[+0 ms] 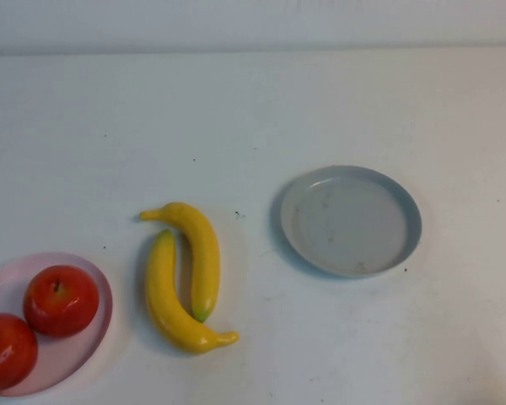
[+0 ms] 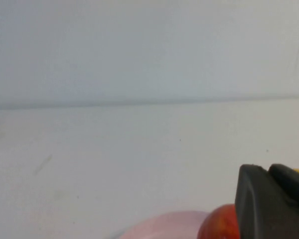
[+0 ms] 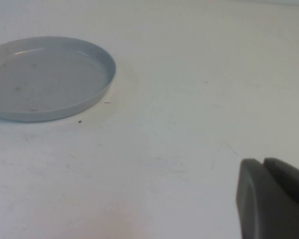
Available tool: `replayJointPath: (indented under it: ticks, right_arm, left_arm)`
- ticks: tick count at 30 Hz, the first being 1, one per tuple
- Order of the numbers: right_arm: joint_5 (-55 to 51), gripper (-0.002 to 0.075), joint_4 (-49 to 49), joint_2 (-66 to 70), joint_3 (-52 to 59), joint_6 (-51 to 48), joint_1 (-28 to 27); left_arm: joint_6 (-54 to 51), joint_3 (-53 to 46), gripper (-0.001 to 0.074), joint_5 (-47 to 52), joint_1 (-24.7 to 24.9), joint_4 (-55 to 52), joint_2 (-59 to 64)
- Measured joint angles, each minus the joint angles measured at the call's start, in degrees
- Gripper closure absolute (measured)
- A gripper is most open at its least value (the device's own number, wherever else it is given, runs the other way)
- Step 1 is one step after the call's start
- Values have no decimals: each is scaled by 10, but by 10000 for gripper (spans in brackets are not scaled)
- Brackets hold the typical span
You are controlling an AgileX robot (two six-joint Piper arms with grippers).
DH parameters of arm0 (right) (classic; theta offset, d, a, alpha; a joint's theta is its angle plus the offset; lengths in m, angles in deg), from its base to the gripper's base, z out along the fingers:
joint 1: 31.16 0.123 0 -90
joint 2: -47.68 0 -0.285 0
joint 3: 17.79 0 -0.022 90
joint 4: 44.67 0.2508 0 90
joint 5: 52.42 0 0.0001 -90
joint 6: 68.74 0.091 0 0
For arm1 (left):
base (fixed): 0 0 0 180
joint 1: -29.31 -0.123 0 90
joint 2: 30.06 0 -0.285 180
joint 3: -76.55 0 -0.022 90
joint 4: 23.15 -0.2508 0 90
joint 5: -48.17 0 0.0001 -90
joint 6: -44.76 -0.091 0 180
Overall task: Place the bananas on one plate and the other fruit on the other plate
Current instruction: Put another type of fruit in the right plate
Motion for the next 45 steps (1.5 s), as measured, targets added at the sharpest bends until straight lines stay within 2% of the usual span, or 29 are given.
replayJointPath:
  ticks: [12, 45]
  right_arm:
    - [0, 743, 0, 0, 0, 0, 0]
    - [3, 743, 1, 0, 0, 0, 0]
  left_arm:
    - [2, -1, 731, 197, 0, -28, -1]
    - [2, -1, 731, 201, 0, -30, -1]
